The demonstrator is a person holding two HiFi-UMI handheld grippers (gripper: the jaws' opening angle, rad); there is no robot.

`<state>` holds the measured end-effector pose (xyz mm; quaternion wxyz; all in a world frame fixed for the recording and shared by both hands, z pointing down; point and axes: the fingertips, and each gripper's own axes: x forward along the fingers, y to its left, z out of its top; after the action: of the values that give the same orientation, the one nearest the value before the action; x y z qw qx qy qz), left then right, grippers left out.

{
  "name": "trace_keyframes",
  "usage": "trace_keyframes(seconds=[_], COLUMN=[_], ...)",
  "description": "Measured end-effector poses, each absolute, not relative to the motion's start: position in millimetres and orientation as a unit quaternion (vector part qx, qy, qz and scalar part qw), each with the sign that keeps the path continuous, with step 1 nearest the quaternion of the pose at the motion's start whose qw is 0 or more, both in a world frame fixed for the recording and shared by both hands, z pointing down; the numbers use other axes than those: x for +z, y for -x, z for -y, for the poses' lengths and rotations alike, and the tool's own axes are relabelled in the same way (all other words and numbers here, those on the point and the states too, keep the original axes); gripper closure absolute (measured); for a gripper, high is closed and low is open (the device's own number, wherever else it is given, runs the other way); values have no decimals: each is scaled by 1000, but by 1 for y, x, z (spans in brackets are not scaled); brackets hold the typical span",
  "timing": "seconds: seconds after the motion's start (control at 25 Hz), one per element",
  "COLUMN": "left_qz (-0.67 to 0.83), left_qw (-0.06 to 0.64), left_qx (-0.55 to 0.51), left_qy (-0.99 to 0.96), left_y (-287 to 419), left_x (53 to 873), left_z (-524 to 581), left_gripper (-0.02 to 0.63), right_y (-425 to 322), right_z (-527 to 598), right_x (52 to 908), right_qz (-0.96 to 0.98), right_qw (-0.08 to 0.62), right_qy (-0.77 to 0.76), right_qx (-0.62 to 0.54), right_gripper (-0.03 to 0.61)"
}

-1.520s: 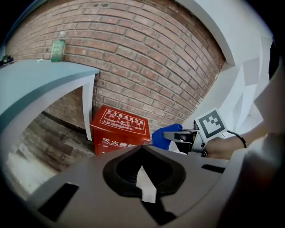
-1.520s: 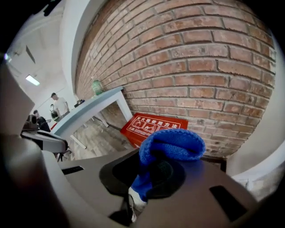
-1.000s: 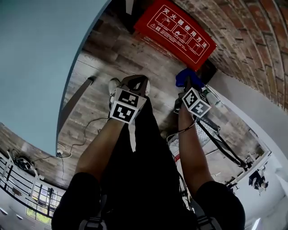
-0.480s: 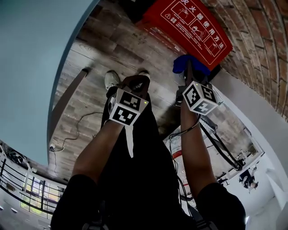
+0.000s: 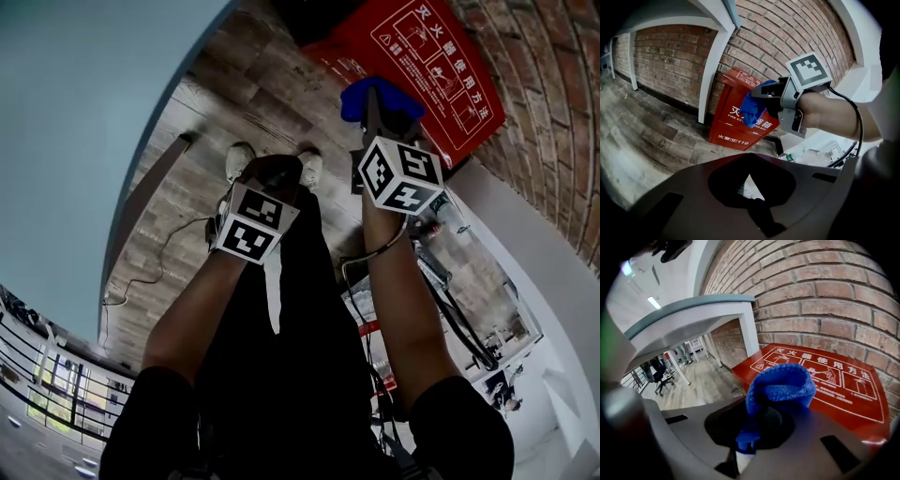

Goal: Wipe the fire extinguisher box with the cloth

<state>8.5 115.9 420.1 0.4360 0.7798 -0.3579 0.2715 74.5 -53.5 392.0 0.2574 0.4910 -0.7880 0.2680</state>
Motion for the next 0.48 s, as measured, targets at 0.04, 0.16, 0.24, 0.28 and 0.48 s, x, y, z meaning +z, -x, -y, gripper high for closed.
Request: trace_keyframes(seconds=[0.04,0.16,0.24,0.28,0.48], left_qz=[360,365,363,361,342], left_qw=[433,432,433,433,435], left_qx=[274,280,283,285,299], left_qy=[-779,-776,-775,-775,-777], left_y=[-3,7,10,10,8], left_x=[420,421,423,425,432], left_z=[-114,-113,-115,-116,-127], left_gripper=[620,620,620,620,620], right_y=[-65,-41,-27,-21,2], right_z=[57,68,74,77,89], right_x=[396,407,411,414,429], right_qz=[791,798,801,801,795], right_qw=[258,256,255,253,239], right_qy=[-485,-473,-468,-468,-473], right_qx=[268,273,273,275,296], right_gripper=[535,535,535,535,535])
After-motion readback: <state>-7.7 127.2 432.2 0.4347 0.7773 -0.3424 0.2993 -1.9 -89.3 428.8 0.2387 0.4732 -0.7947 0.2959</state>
